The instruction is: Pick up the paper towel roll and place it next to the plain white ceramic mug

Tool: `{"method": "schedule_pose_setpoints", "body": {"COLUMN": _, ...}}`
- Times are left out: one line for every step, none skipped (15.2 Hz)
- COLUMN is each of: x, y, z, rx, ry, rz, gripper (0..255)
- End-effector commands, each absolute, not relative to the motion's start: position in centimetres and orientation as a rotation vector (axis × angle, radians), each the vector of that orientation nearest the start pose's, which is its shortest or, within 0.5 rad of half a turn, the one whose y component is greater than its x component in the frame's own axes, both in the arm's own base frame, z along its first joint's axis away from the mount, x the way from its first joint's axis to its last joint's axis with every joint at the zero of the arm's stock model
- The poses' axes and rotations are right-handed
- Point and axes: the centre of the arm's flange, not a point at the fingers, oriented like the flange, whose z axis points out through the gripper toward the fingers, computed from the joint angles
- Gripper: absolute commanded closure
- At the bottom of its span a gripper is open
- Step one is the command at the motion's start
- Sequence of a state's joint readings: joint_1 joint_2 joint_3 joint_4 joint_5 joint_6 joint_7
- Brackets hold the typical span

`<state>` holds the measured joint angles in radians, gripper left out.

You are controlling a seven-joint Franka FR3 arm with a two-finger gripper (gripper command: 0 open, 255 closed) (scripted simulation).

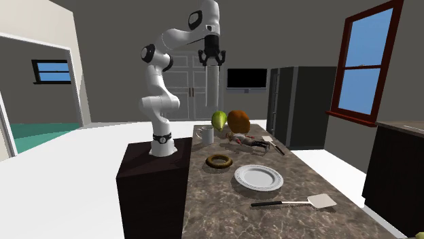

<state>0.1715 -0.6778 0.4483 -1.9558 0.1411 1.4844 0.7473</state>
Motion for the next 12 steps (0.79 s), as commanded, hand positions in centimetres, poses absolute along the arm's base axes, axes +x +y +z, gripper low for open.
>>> {"method": "schedule_pose_setpoints", "body": {"x": 20.5, "y": 28.4, "z": 70.1, "rx": -3.133, "ry": 0.273, "rz": -0.319, "gripper": 255}}
{"method": "schedule_pose_setpoints", "body": {"x": 19.3, "y": 29.0, "z": 70.1, "rx": -3.133, "ry": 0.273, "rz": -0.319, "gripper": 255}}
{"method": "schedule_pose_setpoints", "body": {"x": 18.1, "y": 29.5, "z": 70.1, "rx": -3.133, "ry": 0.273, "rz": -0.319, "gripper": 255}}
{"method": "schedule_pose_setpoints", "body": {"x": 16.9, "y": 30.0, "z": 70.1, "rx": -3.133, "ry": 0.273, "rz": -0.319, "gripper": 255}}
{"method": "schedule_pose_setpoints", "body": {"x": 15.7, "y": 30.5, "z": 70.1, "rx": -3.133, "ry": 0.273, "rz": -0.319, "gripper": 255}}
{"method": "schedule_pose_setpoints", "body": {"x": 14.4, "y": 31.0, "z": 70.1, "rx": -3.133, "ry": 0.273, "rz": -0.319, "gripper": 255}}
{"method": "schedule_pose_setpoints", "body": {"x": 13.2, "y": 31.6, "z": 70.1, "rx": -3.133, "ry": 0.273, "rz": -0.319, "gripper": 255}}
{"method": "schedule_pose_setpoints", "body": {"x": 12.4, "y": 31.9, "z": 70.1, "rx": -3.133, "ry": 0.273, "rz": -0.319, "gripper": 255}}
{"method": "schedule_pose_setpoints", "body": {"x": 12.4, "y": 31.9, "z": 69.6, "rx": -3.133, "ry": 0.273, "rz": -0.319, "gripper": 255}}
{"method": "schedule_pose_setpoints", "body": {"x": 12.4, "y": 31.9, "z": 69.1, "rx": -3.133, "ry": 0.273, "rz": -0.319, "gripper": 255}}
{"method": "schedule_pose_setpoints", "body": {"x": 12.4, "y": 31.9, "z": 68.5, "rx": -3.133, "ry": 0.273, "rz": -0.319, "gripper": 255}}
{"method": "schedule_pose_setpoints", "body": {"x": 12.4, "y": 31.9, "z": 68.0, "rx": -3.133, "ry": 0.273, "rz": -0.319, "gripper": 255}}
